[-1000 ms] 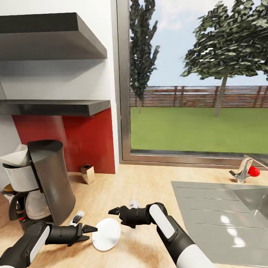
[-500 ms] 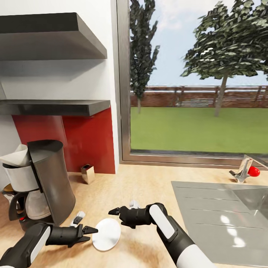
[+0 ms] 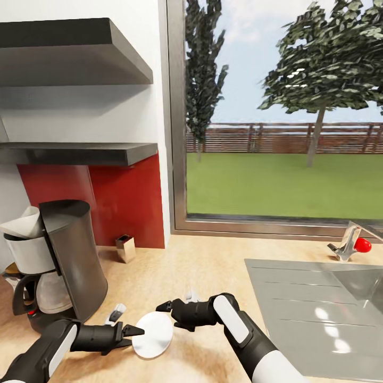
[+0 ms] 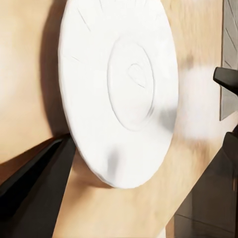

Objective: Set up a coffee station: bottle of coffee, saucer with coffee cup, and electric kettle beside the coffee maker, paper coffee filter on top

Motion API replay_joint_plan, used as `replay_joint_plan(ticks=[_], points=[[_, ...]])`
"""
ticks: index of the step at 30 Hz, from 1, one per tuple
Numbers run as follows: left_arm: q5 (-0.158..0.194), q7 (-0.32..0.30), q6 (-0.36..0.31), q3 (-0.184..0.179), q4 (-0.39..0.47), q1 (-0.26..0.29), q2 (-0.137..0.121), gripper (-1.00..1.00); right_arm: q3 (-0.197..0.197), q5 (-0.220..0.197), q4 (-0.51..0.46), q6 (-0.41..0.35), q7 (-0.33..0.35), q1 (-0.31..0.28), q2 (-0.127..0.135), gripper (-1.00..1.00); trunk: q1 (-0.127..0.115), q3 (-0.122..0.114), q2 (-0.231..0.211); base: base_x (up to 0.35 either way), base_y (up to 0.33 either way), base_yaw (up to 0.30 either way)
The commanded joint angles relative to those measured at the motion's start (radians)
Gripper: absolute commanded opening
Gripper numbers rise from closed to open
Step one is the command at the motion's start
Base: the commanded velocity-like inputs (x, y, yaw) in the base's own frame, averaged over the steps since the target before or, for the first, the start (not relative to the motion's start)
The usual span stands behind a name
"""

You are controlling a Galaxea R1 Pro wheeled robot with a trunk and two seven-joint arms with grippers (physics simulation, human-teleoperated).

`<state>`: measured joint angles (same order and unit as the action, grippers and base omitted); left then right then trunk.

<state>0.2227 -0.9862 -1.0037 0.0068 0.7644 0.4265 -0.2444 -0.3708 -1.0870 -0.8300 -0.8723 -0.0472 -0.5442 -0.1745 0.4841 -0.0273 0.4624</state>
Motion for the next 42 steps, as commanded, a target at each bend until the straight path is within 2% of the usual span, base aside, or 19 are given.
replay_joint_plan(ticks=[1,12,20,31,38,42], points=[[-0.007,-0.003,-0.001,0.000,0.000,0.000,0.001,1.00,0.000,-0.005,0.000,-0.002,-0.005,0.000,0.000,1.00,0.000,0.000,0.001,0.000,0.000,0.000],[-0.003,-0.003,-0.001,0.000,0.000,0.000,0.005,1.00,0.000,-0.005,0.001,-0.002,-0.005,0.000,0.000,1.00,0.000,0.000,0.001,0.000,0.000,0.000],[-0.005,-0.003,-0.001,-0.001,0.000,0.000,0.027,1.00,0.000,-0.005,0.001,-0.002,-0.005,0.000,0.000,1.00,0.000,0.000,0.001,0.000,0.000,0.000],[-0.005,-0.003,-0.001,-0.001,0.000,0.000,0.030,1.00,0.000,-0.005,0.000,-0.002,-0.005,0.000,0.000,1.00,0.000,0.000,0.001,0.000,0.000,0.000],[-0.005,-0.003,-0.001,-0.001,0.000,0.000,0.030,1.00,0.001,-0.003,0.002,0.061,-0.005,0.000,0.000,1.00,0.000,0.000,0.001,0.000,0.000,0.000],[-0.005,-0.003,-0.001,-0.001,0.000,0.000,0.030,1.00,0.001,-0.004,0.002,0.071,-0.005,0.000,0.000,1.00,0.000,0.000,0.001,0.000,0.000,0.000]])
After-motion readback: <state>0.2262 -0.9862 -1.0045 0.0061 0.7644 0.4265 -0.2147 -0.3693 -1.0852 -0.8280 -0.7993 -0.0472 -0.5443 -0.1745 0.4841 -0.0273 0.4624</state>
